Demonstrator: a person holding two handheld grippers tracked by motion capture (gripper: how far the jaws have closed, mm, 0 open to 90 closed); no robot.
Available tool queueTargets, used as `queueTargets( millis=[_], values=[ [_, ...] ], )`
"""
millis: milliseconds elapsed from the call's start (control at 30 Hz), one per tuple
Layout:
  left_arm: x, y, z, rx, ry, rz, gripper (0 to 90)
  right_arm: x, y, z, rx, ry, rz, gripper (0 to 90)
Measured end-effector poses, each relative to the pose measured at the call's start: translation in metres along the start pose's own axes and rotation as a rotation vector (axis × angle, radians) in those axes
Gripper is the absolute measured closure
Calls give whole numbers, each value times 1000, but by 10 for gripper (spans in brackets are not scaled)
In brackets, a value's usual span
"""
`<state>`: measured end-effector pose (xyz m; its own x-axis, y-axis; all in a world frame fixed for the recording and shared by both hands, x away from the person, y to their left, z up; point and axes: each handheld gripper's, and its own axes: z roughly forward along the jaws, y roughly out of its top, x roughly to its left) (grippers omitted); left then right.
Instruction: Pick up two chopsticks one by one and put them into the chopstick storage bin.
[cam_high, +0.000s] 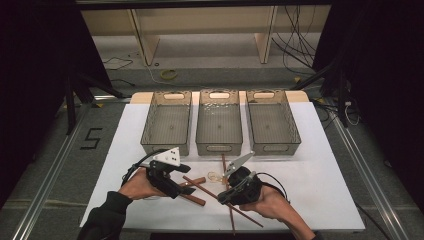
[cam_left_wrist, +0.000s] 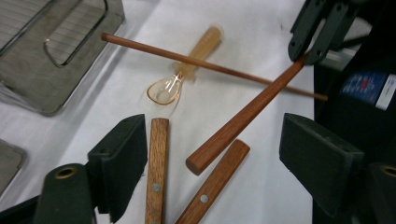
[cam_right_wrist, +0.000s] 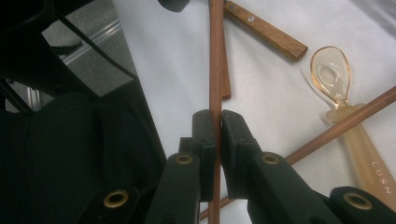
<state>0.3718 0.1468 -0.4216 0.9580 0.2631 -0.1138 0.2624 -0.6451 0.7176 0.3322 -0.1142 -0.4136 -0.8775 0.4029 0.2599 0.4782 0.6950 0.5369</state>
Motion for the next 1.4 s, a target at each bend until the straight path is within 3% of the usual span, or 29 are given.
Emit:
queueTargets(
  millis=[133, 367, 800, 900, 1400],
  values=[
    [-5, 2, 2, 42, -2, 48, 267, 1, 1, 1, 13, -1, -17, 852],
    [-11, 3, 1, 63, 3, 115, 333, 5, 3, 3, 44, 1, -45, 852],
    [-21, 4, 5, 120, -12, 198, 469, 10, 7, 4, 75, 6, -105, 852],
    [-22, 4, 4, 126, -28, 206, 542, 11, 8, 4, 80, 14, -127, 852],
    [-27, 4, 5, 157, -86, 244, 710, 12, 9, 4, 105, 36, -170, 851]
  ],
)
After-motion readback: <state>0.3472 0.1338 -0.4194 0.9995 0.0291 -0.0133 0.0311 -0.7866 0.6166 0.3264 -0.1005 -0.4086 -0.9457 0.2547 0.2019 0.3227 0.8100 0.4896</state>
